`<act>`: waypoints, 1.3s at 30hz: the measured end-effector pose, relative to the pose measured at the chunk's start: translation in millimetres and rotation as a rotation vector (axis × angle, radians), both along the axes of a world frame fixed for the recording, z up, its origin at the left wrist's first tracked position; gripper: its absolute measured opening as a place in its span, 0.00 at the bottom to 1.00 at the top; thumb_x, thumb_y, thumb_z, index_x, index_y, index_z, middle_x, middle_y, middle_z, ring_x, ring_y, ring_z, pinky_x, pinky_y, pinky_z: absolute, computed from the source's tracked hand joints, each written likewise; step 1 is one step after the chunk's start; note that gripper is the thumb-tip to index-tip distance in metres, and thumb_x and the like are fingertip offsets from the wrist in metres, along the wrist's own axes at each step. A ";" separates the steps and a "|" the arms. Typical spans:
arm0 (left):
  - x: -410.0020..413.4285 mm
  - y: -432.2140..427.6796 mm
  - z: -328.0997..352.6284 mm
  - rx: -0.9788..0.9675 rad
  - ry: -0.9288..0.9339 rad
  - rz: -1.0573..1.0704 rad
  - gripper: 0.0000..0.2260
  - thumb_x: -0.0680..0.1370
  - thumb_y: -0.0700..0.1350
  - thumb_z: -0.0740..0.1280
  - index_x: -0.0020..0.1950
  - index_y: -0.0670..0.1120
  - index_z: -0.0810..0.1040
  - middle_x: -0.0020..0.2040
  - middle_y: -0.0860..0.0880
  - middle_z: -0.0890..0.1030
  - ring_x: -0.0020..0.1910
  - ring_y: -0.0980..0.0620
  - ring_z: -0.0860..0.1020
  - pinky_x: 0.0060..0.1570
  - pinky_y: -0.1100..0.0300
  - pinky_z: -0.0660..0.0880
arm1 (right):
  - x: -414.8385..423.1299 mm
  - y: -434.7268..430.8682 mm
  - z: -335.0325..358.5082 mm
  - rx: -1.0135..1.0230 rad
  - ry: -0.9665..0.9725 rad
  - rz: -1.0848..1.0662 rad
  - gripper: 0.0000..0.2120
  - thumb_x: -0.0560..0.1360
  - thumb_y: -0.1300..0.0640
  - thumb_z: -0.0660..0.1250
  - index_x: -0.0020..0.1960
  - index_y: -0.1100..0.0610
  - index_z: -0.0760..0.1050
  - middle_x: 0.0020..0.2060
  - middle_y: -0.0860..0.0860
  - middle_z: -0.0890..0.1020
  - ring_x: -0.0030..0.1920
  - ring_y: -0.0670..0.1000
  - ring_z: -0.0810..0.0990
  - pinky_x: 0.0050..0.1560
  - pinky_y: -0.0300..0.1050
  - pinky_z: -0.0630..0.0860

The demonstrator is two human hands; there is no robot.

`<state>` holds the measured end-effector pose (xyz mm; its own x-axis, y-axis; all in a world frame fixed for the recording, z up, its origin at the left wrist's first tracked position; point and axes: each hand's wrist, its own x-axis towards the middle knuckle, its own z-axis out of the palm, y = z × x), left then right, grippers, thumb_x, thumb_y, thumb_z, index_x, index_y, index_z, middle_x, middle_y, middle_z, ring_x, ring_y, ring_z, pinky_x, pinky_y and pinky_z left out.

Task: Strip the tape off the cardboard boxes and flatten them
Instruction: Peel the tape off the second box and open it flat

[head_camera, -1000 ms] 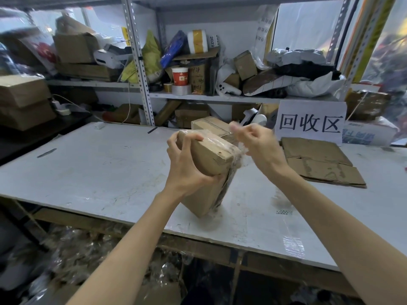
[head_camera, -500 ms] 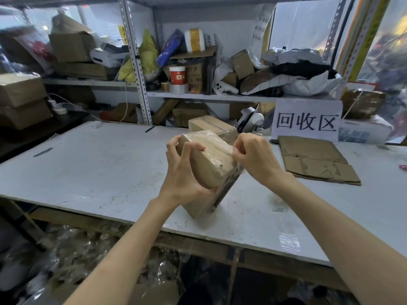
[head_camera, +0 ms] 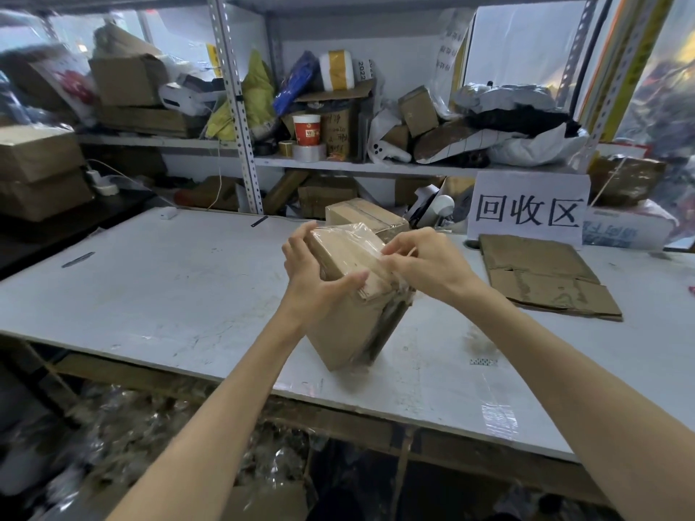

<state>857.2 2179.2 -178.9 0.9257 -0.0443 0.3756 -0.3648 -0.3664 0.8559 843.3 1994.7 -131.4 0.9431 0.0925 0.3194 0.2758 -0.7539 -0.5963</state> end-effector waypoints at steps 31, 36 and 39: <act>-21.2 -26.9 23.4 0.189 -0.046 -0.285 0.44 0.61 0.50 0.76 0.71 0.58 0.57 0.64 0.51 0.65 0.66 0.49 0.63 0.61 0.59 0.71 | -6.5 -18.7 11.0 -0.101 -0.443 0.048 0.15 0.67 0.53 0.76 0.52 0.56 0.82 0.44 0.50 0.82 0.39 0.48 0.79 0.44 0.50 0.78; -16.6 -28.2 31.3 0.240 -0.036 -0.347 0.44 0.62 0.50 0.76 0.72 0.57 0.55 0.64 0.51 0.63 0.66 0.50 0.62 0.60 0.62 0.67 | 1.4 -24.9 11.4 -0.065 -0.492 0.025 0.08 0.67 0.57 0.76 0.47 0.55 0.84 0.40 0.47 0.81 0.37 0.46 0.75 0.40 0.49 0.76; -13.8 -31.9 36.4 0.247 -0.064 -0.404 0.40 0.63 0.47 0.74 0.69 0.60 0.57 0.62 0.57 0.64 0.67 0.50 0.63 0.65 0.59 0.68 | 2.6 -27.7 20.5 -0.188 -0.618 0.006 0.04 0.70 0.58 0.74 0.41 0.59 0.82 0.36 0.50 0.82 0.39 0.52 0.76 0.40 0.50 0.74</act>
